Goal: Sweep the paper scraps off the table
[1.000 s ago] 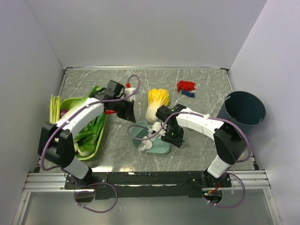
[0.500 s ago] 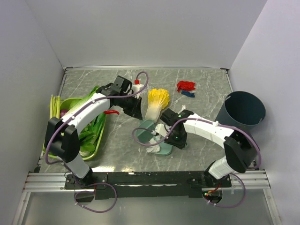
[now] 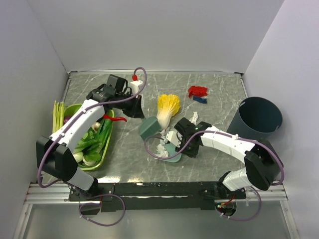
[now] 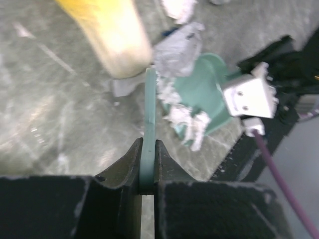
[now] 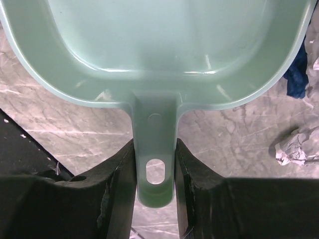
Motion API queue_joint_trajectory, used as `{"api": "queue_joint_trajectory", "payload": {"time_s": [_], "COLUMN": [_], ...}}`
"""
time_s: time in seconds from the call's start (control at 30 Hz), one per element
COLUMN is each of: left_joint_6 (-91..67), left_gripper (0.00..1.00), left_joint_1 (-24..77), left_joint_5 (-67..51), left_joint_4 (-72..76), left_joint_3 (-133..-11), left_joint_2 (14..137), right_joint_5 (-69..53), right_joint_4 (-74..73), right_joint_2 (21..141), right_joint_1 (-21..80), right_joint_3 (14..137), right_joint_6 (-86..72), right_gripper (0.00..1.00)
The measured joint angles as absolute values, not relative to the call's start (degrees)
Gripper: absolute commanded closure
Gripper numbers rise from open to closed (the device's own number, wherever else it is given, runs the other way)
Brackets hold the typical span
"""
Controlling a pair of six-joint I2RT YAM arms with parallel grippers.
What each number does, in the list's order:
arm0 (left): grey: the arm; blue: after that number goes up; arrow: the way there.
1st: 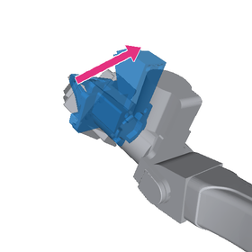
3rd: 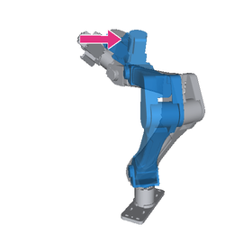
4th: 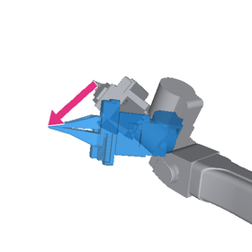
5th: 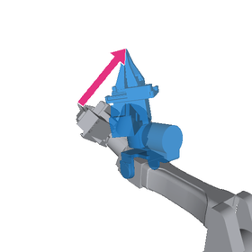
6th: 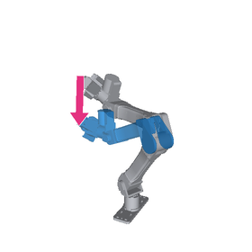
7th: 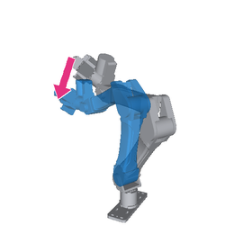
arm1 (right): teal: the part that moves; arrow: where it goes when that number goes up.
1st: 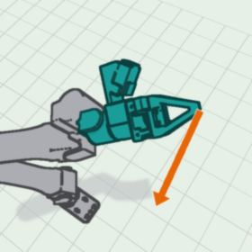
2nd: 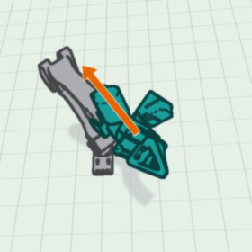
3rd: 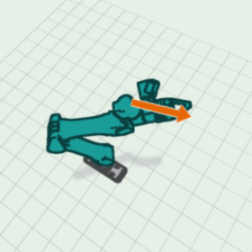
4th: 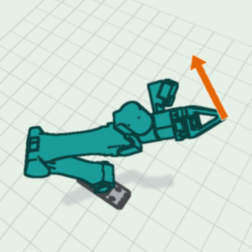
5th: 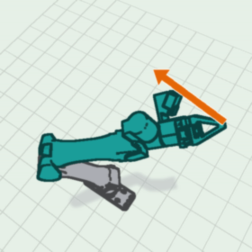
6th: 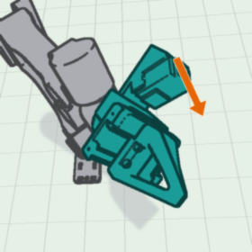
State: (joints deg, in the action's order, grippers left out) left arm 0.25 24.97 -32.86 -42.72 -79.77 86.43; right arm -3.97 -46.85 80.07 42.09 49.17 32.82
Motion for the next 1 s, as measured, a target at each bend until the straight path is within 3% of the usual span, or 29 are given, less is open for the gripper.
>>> {"api": "queue_joint_trajectory", "payload": {"time_s": [0.57, 1.0], "left_joint_6": [5.74, 5.67], "left_gripper": [0.99, 0.99], "left_joint_1": [23.81, 28.99], "left_joint_5": [-21.69, -25.15], "left_joint_4": [-39.22, -32.05], "left_joint_3": [-78.28, -70.94], "left_joint_2": [86.50, 88.27], "right_joint_5": [-5.48, -5.45], "right_joint_4": [-60.05, -63.40], "right_joint_2": [80.29, 88.07], "right_joint_1": [41.80, 41.63], "right_joint_3": [49.56, 56.99], "right_joint_6": [32.32, 30.44], "right_gripper": [1.00, 1.00]}}
